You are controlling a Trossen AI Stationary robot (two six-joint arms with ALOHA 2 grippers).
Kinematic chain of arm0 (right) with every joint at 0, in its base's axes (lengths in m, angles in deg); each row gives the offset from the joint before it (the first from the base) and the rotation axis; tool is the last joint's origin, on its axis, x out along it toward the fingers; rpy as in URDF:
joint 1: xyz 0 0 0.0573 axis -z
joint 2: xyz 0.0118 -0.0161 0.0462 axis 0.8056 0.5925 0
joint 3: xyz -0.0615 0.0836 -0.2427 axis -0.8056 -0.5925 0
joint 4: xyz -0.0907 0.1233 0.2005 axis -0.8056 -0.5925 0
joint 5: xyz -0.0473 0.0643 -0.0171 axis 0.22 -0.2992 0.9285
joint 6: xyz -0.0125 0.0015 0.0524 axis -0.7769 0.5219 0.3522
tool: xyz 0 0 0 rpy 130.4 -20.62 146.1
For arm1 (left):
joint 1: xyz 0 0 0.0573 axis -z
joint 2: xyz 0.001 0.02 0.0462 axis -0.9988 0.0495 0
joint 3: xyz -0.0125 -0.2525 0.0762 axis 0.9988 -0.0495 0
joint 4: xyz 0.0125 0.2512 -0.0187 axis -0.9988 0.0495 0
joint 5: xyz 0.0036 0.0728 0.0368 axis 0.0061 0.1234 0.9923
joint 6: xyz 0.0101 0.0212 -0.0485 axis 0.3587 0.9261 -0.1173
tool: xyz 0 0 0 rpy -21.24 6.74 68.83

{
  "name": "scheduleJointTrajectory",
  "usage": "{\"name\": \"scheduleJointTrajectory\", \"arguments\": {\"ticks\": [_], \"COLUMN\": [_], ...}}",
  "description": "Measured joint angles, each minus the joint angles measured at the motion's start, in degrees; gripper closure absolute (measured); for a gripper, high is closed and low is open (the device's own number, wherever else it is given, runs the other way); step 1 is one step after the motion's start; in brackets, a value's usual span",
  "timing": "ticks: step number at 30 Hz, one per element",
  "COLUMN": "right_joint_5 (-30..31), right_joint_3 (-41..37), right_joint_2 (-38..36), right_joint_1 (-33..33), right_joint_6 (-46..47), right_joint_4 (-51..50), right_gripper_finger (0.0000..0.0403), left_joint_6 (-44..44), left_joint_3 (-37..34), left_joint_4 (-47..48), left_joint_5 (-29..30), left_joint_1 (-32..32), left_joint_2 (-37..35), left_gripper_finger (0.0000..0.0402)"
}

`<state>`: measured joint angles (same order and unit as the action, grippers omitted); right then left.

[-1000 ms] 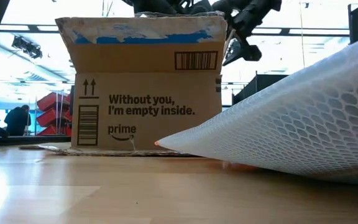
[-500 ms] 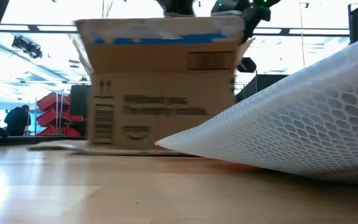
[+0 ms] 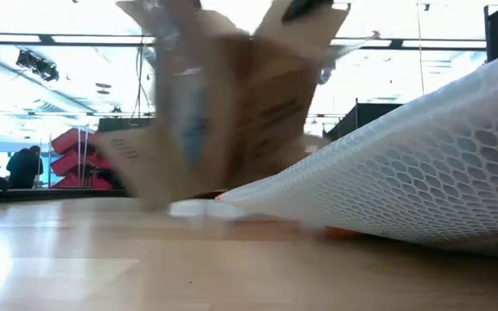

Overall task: Unpack boxes
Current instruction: Break down the cardboard box until it is fully flat

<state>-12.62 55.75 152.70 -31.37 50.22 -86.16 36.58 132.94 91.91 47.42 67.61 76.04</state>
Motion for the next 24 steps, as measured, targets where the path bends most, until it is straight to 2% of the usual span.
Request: {"name": "scheduleJointTrajectory", "arguments": {"ticks": [15, 17, 19, 24], "right_joint_5": [22.3, 20.9, 22.5, 24.5], "right_joint_3": [11.3, 10.6, 10.5, 10.7], "right_joint_2": [-1.3, -0.5, 0.3, -0.1], "right_joint_1": [-16.5, -17.8, -19.2, -20.8], "right_joint_6": [-15.1, -14.2, -14.5, -22.2], "right_joint_4": [-11.9, -11.0, -8.6, 5.8], "right_gripper_finger": [0.0403, 0.0403, 0.0403, 0.0403], "left_joint_6": [-2.5, -2.8, -3.0, -4.6], "left_joint_3": [3.2, 3.2, 3.2, 3.1], "left_joint_4": [-0.9, -0.9, -0.1, 7.6], "left_joint_5": [1.2, 1.2, 0.6, -2.9], "left_joint_1": [-1.5, -1.5, -1.5, -1.5], "left_joint_2": [-6.3, -5.9, -5.6, -5.2], "left_gripper_finger": [0.0204, 0.0204, 0.0204, 0.0204]}}
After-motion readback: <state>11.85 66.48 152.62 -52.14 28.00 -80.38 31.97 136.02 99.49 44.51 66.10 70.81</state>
